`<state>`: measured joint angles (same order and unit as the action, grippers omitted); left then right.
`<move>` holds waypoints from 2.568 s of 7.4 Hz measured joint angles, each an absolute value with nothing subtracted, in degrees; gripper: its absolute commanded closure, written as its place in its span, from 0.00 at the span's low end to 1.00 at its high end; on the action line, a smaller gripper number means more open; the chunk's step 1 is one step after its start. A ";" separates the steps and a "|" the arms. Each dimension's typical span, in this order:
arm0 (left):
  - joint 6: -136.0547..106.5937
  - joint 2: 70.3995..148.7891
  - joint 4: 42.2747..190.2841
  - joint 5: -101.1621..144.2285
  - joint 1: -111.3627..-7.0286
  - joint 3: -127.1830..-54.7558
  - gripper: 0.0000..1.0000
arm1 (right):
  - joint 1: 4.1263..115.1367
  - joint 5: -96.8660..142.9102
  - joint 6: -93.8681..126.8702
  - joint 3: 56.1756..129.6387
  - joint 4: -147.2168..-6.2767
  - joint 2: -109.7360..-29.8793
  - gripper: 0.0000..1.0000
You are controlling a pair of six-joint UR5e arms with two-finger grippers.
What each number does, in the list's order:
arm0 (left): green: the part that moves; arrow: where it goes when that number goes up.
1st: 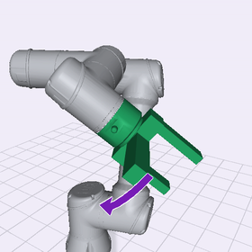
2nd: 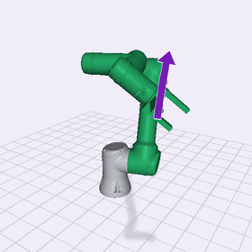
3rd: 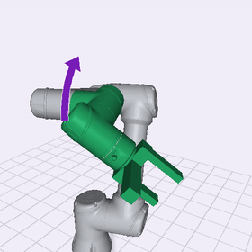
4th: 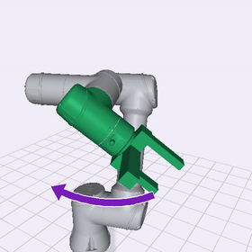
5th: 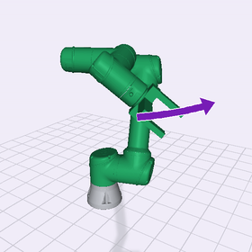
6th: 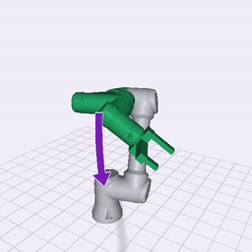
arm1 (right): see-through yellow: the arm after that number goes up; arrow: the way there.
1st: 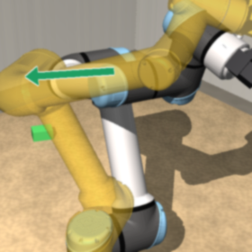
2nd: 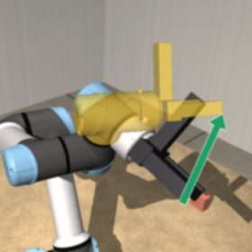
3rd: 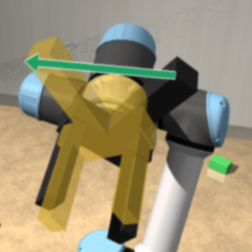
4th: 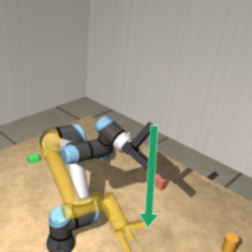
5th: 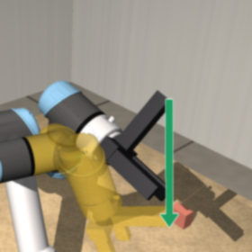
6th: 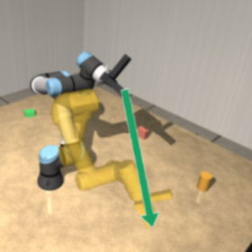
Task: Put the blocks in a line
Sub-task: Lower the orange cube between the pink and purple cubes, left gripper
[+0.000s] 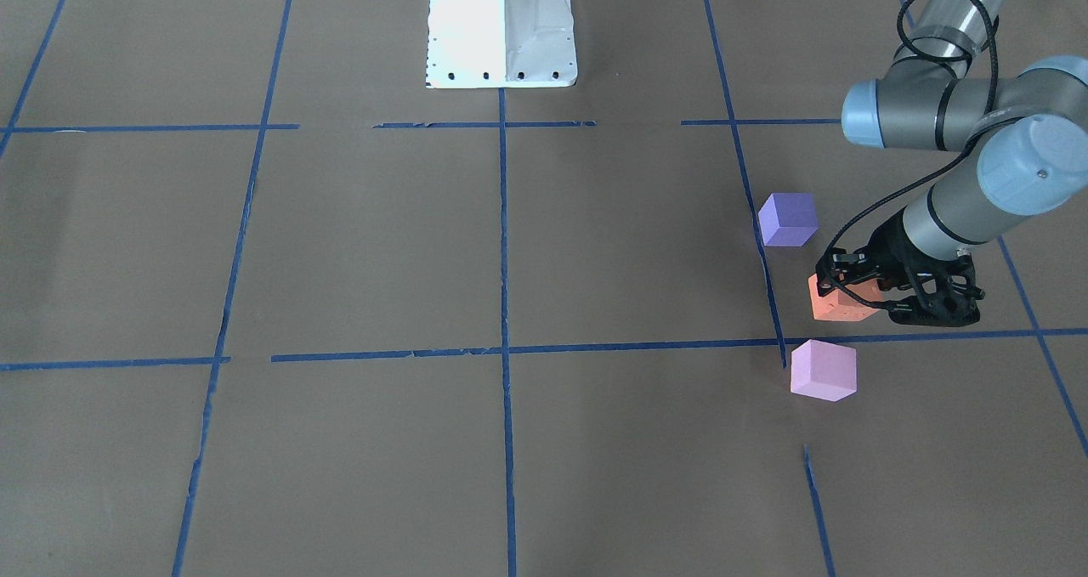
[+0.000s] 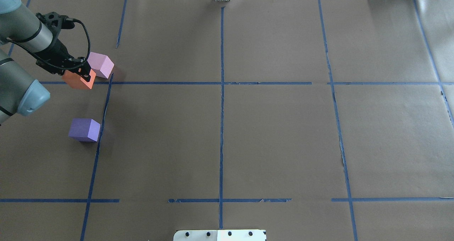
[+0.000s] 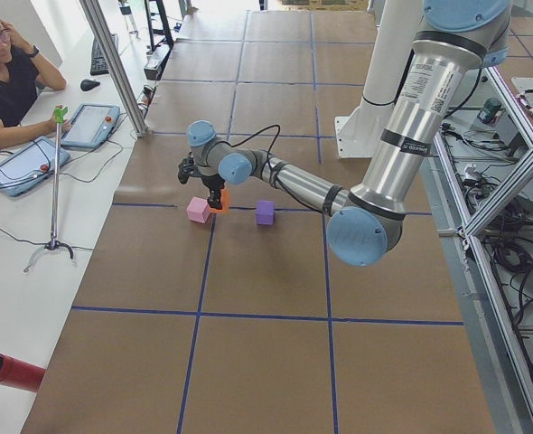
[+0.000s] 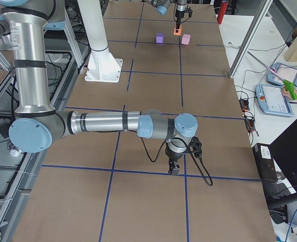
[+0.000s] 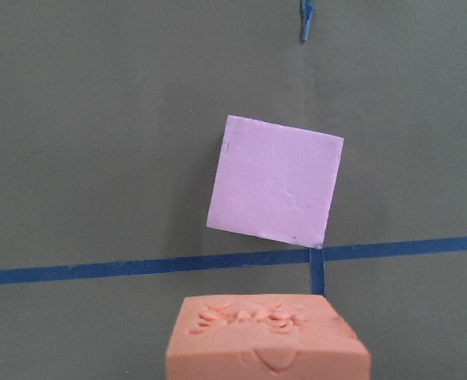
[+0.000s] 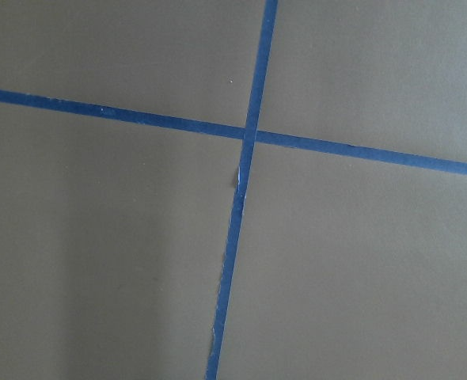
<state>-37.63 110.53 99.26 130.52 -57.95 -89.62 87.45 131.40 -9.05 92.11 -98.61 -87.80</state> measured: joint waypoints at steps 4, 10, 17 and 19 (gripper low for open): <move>-38.27 110.54 102.62 130.35 -55.55 -86.73 0.99 | 87.45 131.40 -9.05 92.11 -98.61 -87.77 0.00; -41.47 110.50 107.73 130.23 -53.62 -83.28 0.87 | 87.45 131.40 -9.05 92.11 -98.61 -87.80 0.00; -42.42 110.48 108.19 130.25 -53.26 -82.98 0.00 | 87.42 131.40 -9.05 92.11 -98.61 -87.80 0.00; -42.05 110.48 108.19 130.25 -53.26 -83.04 0.00 | 87.44 131.40 -9.05 92.11 -98.60 -87.80 0.00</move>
<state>-42.05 110.48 108.19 130.25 -53.26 -83.04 87.44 131.40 -9.05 92.11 -98.60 -87.80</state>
